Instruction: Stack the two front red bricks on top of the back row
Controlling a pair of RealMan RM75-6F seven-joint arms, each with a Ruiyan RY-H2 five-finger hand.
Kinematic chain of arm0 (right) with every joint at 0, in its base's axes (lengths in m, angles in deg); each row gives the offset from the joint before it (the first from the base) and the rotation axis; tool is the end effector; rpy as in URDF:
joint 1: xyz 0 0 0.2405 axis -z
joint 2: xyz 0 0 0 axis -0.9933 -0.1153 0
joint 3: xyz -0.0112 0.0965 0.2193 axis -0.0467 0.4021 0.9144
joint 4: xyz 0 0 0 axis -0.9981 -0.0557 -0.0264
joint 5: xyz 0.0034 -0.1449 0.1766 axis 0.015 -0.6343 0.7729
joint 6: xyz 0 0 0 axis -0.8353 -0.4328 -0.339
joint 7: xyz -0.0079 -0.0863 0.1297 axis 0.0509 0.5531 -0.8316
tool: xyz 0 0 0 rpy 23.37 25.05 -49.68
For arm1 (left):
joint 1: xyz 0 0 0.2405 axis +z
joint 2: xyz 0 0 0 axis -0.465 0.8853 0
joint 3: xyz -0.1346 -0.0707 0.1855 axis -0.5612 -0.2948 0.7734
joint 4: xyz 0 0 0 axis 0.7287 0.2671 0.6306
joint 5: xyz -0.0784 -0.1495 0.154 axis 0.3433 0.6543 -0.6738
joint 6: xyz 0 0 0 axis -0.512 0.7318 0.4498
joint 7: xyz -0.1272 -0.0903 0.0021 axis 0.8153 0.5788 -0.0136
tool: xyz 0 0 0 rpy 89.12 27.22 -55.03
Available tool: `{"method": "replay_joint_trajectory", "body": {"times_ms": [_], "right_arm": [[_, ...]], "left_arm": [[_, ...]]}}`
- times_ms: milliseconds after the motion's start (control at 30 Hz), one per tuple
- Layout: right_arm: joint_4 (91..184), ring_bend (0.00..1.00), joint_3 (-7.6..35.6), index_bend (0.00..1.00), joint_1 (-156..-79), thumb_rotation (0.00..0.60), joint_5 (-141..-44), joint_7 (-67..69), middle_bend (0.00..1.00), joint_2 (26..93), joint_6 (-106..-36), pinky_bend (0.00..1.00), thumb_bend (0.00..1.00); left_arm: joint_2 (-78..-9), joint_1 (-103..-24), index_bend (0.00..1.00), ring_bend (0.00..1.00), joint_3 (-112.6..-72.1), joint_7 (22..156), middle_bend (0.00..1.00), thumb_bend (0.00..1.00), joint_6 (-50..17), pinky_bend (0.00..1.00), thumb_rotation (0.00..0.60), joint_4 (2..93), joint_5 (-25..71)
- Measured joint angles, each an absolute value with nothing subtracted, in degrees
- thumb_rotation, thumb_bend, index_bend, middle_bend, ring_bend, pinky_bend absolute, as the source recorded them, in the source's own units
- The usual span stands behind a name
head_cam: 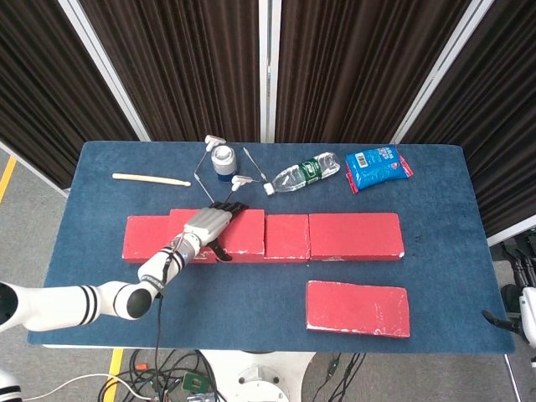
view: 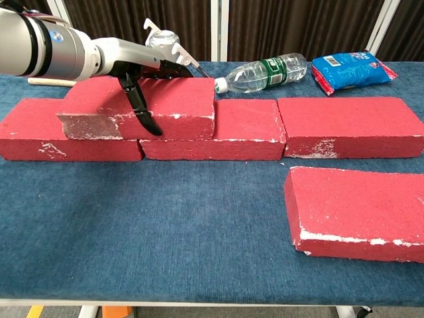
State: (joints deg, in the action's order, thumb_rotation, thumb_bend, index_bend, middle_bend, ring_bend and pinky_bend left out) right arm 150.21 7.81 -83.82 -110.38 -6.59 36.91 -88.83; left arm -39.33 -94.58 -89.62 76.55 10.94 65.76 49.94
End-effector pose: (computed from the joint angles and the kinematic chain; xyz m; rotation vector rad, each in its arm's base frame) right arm -0.3575 -0.1723 0.1693 1.2400 -1.0074 0.8024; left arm -0.0682 0.3794 -0.0382 -2.0301 -1.2960 -0.7433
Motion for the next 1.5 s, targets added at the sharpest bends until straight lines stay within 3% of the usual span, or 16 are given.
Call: {"method": "replay_joint_trajectory", "body": {"times_ms": [967,1500], "right_arm": [[150.03,0.00,8.00,0.00,-83.61,0.600,-109.79,-6.77,0.00,36.81,-88.71,0.00,0.00],[149.20,0.00,8.07,0.00,-83.55,0.600,-109.30,-7.53,0.00,36.96,-88.19,0.00,0.00]], "left_arm": [[-38.75,-93.12,0.02,0.00,-91.18,79.24,0.00,0.01,9.90,0.00,0.600,67.86,45.03],[-43.14,-93.01,0.02,0.00,-92.76,78.76,0.00,0.01,5.63,0.00,0.600,66.65,42.75]]}}
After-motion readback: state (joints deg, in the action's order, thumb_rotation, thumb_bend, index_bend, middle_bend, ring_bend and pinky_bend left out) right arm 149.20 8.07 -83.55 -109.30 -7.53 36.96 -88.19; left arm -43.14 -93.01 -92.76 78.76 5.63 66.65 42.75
